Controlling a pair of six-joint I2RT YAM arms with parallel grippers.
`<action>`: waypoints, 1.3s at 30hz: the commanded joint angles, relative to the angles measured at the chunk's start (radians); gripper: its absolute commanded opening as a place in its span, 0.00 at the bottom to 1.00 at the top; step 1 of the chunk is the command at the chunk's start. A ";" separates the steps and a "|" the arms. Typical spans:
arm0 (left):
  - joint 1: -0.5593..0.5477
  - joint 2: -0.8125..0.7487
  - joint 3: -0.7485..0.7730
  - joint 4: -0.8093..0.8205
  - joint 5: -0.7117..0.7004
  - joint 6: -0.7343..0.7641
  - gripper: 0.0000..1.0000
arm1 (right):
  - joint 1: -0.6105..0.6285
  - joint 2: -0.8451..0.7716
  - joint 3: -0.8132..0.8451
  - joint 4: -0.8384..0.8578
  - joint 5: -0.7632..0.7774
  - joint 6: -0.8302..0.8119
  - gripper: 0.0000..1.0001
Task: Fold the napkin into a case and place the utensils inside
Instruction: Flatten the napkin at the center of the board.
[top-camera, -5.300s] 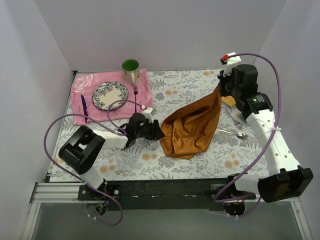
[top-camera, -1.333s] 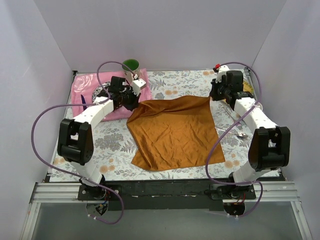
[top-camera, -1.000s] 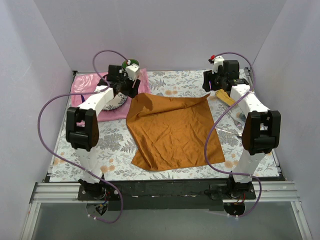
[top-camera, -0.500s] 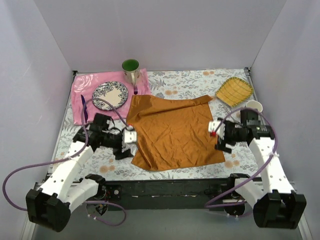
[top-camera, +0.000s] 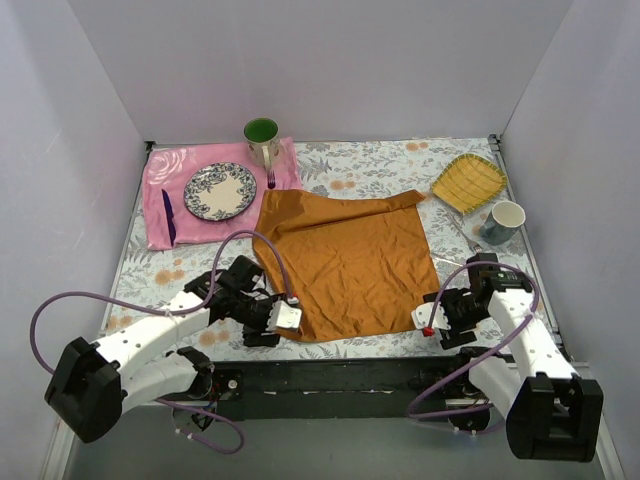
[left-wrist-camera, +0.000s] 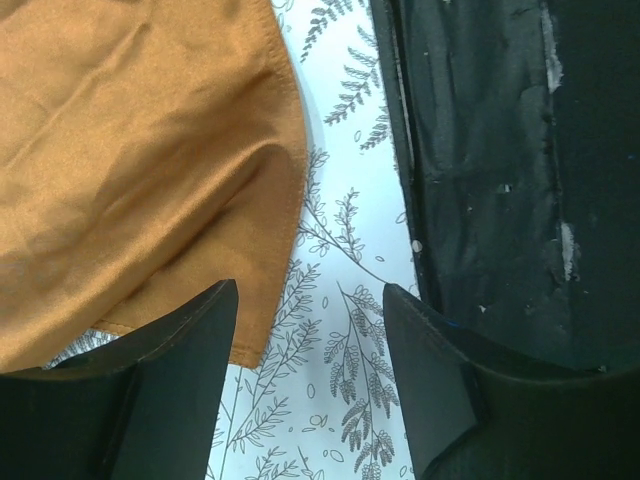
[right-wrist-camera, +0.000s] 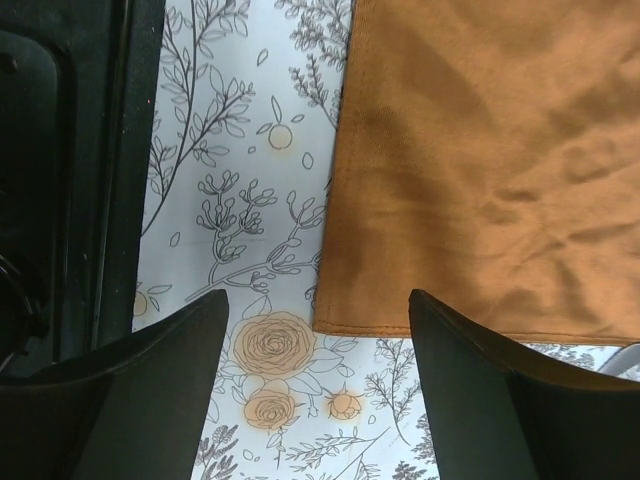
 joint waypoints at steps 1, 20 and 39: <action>-0.008 0.021 -0.006 0.073 -0.044 -0.010 0.56 | -0.003 0.073 0.013 0.056 0.068 -0.003 0.77; -0.029 0.129 -0.080 0.107 -0.187 0.069 0.26 | 0.106 0.047 -0.091 0.231 0.115 0.120 0.01; -0.032 -0.090 0.093 -0.348 -0.063 0.132 0.00 | 0.110 -0.049 0.173 -0.154 -0.056 0.104 0.01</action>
